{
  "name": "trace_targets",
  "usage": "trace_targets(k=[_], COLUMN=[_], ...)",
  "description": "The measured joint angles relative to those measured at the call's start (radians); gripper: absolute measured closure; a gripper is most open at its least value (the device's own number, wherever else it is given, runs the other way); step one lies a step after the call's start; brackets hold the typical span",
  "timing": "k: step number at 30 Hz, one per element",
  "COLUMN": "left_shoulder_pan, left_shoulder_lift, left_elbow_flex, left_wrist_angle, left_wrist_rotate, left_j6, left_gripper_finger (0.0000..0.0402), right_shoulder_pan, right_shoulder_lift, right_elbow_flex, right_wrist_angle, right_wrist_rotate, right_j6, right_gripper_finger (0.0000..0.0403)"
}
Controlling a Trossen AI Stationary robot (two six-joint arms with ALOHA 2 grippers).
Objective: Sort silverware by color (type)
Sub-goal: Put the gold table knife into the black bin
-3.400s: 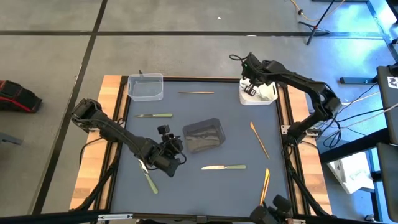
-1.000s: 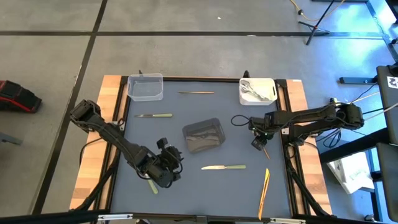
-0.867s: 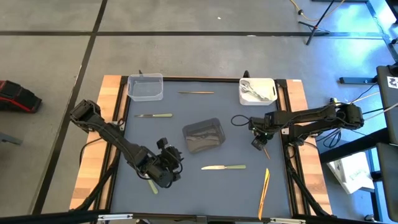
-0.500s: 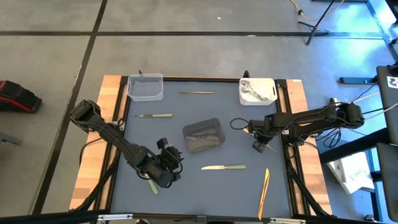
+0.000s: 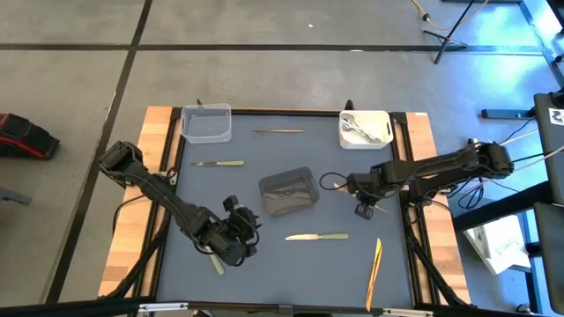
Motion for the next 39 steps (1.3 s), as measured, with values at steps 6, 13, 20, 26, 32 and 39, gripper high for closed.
trace_targets(k=[6, 13, 20, 26, 32, 39], left_shoulder_pan=[0.0, 0.0, 0.0, 0.0, 0.0, 0.0], left_shoulder_lift=[0.0, 0.0, 0.0, 0.0, 0.0, 0.0], left_elbow_flex=[0.0, 0.0, 0.0, 0.0, 0.0, 0.0], left_wrist_angle=[0.0, 0.0, 0.0, 0.001, 0.006, 0.008], left_wrist_rotate=[0.0, 0.0, -0.003, -0.004, -0.004, -0.004], left_j6=[0.0, 0.001, 0.003, 0.003, 0.003, 0.003], left_gripper_finger=[0.0292, 0.0292, 0.0292, 0.0292, 0.0292, 0.0292], right_shoulder_pan=[0.03, 0.03, 0.028, 0.028, 0.028, 0.028], right_shoulder_lift=[0.0, -0.001, 0.006, 0.065, 0.173, 0.302], right_elbow_flex=[0.124, 0.259, 0.286, 0.287, 0.287, 0.287], right_wrist_angle=[-0.077, -0.018, 0.257, 0.579, 0.802, 0.822], right_wrist_rotate=[0.022, 0.077, 0.109, 0.124, 0.122, 0.117], right_j6=[-0.022, -0.105, -0.246, -0.388, -0.479, -0.492], right_gripper_finger=[0.0397, 0.04, 0.0398, 0.0398, 0.0398, 0.0398])
